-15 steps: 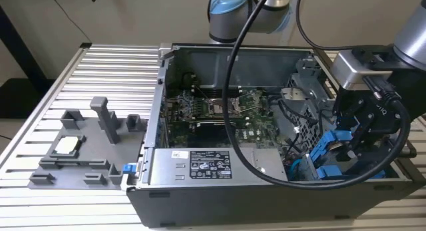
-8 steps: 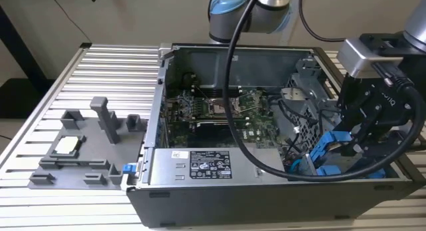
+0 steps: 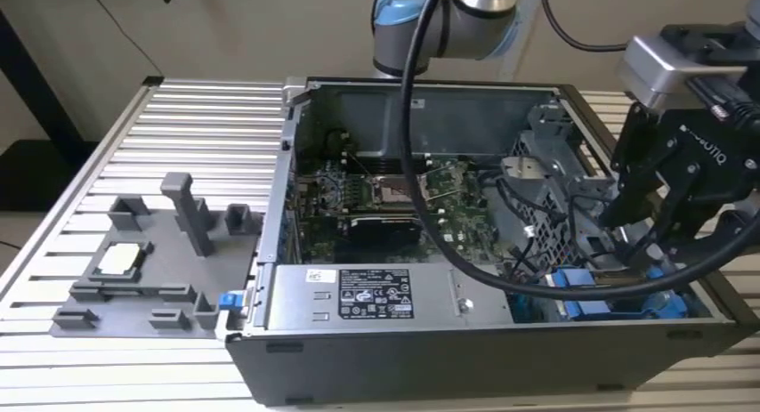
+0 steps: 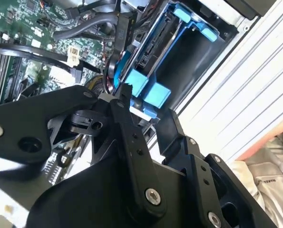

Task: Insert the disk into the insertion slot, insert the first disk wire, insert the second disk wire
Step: 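Insert the disk into the insertion slot, then insert the first disk wire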

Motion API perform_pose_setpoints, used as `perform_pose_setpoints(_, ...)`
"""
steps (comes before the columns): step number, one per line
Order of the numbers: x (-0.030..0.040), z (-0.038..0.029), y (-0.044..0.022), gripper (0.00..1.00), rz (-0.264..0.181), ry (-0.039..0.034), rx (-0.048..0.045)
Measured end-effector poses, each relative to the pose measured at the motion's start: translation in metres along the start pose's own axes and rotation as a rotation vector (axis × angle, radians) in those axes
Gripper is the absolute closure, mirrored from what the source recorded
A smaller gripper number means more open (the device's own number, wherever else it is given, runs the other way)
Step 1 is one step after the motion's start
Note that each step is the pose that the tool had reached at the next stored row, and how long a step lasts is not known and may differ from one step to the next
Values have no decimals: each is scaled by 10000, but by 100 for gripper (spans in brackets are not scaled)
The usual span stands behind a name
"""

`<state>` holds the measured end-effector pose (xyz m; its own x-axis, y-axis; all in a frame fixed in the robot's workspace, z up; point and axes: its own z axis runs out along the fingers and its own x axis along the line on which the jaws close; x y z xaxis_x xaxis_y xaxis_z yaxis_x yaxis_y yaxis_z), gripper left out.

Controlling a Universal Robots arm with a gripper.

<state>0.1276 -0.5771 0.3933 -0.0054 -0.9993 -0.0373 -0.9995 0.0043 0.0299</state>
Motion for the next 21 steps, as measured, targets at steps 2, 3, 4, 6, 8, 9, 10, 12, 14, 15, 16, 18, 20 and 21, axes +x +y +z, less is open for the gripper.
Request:
perform_pose_setpoints(2,0,0,6,51,-17,-316,207)
perform_pose_setpoints(3,0,-1,9,51,-26,-446,308)
perform_pose_setpoints(4,0,-1,12,51,-36,-577,417)
perform_pose_setpoints(6,-1,0,17,51,-58,-788,665)
perform_pose_setpoints(8,-7,-1,21,51,-86,-877,1007)
perform_pose_setpoints(9,-11,1,23,51,-100,-892,1185)
perform_pose_setpoints(10,-16,1,24,51,-116,-896,1366)
perform_pose_setpoints(12,-32,1,28,51,-146,-897,1729)
perform_pose_setpoints(14,-73,3,35,51,-173,-895,2062)
perform_pose_setpoints(15,-100,5,41,51,-184,-871,2175)
perform_pose_setpoints(16,-124,6,47,51,-199,-814,2303)
perform_pose_setpoints(18,-173,9,56,51,-235,-647,2575)
perform_pose_setpoints(20,-223,14,69,51,-265,-491,2779)
perform_pose_setpoints(21,-247,17,80,51,-278,-389,2825)
